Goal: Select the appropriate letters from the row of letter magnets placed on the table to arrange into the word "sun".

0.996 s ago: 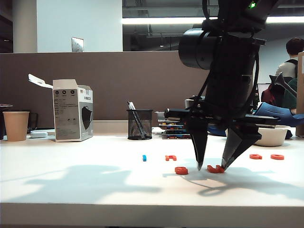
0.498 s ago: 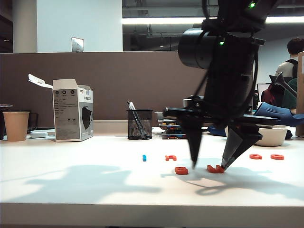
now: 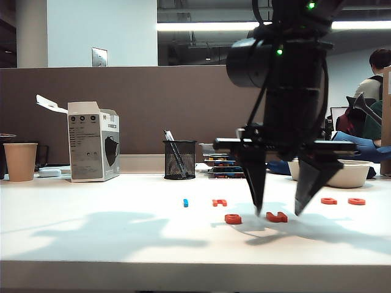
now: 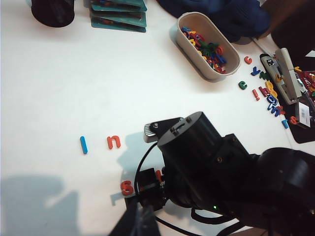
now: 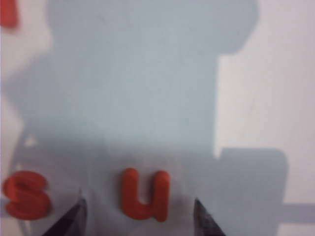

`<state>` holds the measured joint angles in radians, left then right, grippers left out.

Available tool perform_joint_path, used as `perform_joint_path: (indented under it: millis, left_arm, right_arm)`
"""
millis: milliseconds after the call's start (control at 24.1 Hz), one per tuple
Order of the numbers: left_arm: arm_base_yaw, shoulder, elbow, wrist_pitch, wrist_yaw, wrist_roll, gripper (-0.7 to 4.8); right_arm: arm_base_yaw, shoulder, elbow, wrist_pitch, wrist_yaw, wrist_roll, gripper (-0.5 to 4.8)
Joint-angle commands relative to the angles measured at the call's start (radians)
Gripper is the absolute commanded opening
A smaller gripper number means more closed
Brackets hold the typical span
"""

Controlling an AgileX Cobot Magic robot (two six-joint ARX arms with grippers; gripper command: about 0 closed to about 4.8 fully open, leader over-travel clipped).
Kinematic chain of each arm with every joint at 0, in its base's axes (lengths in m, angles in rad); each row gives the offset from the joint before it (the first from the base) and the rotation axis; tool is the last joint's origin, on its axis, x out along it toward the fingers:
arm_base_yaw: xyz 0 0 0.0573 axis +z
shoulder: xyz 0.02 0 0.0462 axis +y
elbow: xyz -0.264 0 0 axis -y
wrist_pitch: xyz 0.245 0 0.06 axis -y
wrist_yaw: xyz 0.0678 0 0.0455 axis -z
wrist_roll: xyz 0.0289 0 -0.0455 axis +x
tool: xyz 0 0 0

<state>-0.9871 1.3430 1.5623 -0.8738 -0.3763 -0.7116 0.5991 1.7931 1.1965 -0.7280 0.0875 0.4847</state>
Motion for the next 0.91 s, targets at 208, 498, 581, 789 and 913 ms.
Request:
perform_joint_path:
  millis: [208,498,581,789,913]
  left_arm:
    - [-0.001,-0.004,0.005,0.006,-0.002,0.001,-0.05]
    - [-0.001,-0.004,0.005,0.007,-0.002,0.001,-0.05]
    - [-0.001,-0.004,0.005,0.007,-0.002,0.0,-0.05]
    - [-0.001,-0.004,0.005,0.007,-0.002,0.0,-0.05]
    - [-0.001,-0.004,0.005,0.007,-0.002,0.0,-0.05]
  right_arm:
    - [0.001,-0.003,0.101,-0.024,0.008,-0.028,2.74]
    - [0.001,-0.003,0.201,0.037,-0.001,-0.045,2.75]
    - [0.001,-0.002,0.208,0.077,-0.013,-0.043,2.75]
    - [0.001,0.05,0.23,0.103,-0.04,-0.039,2.75]
    - [0.002,0.104,0.26,0.101,-0.048,-0.039,2.75]
